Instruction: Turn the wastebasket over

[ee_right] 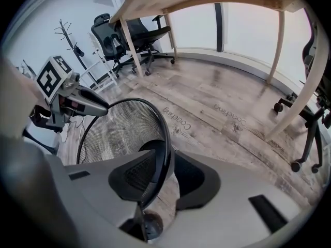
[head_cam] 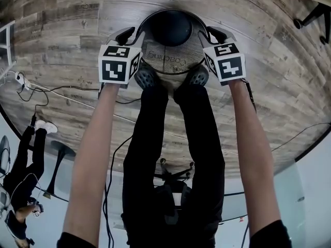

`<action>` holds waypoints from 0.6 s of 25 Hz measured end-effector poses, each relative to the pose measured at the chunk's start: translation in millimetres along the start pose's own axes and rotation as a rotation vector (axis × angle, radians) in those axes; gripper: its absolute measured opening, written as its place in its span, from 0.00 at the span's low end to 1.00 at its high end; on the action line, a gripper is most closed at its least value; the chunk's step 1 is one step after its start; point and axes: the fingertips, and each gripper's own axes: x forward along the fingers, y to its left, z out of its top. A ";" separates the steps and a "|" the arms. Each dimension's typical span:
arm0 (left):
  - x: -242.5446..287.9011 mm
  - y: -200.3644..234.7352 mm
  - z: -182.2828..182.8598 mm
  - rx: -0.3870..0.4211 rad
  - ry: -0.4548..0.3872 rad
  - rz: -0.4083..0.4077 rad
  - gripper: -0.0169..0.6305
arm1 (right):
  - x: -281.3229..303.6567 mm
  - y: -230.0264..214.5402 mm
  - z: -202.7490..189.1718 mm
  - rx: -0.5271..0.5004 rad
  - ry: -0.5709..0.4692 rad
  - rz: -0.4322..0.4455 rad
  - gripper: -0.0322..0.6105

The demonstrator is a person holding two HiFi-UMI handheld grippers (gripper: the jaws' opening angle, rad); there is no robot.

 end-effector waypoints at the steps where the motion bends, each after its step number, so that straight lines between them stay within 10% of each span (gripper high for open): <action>1: 2.5 0.1 0.7 0.004 0.002 -0.002 0.21 | 1.6 -0.7 -0.4 0.002 0.000 0.002 0.25; 15: 14.2 -2.5 3.2 0.031 0.018 -0.020 0.10 | 7.9 -3.2 -0.2 0.001 0.000 -0.003 0.17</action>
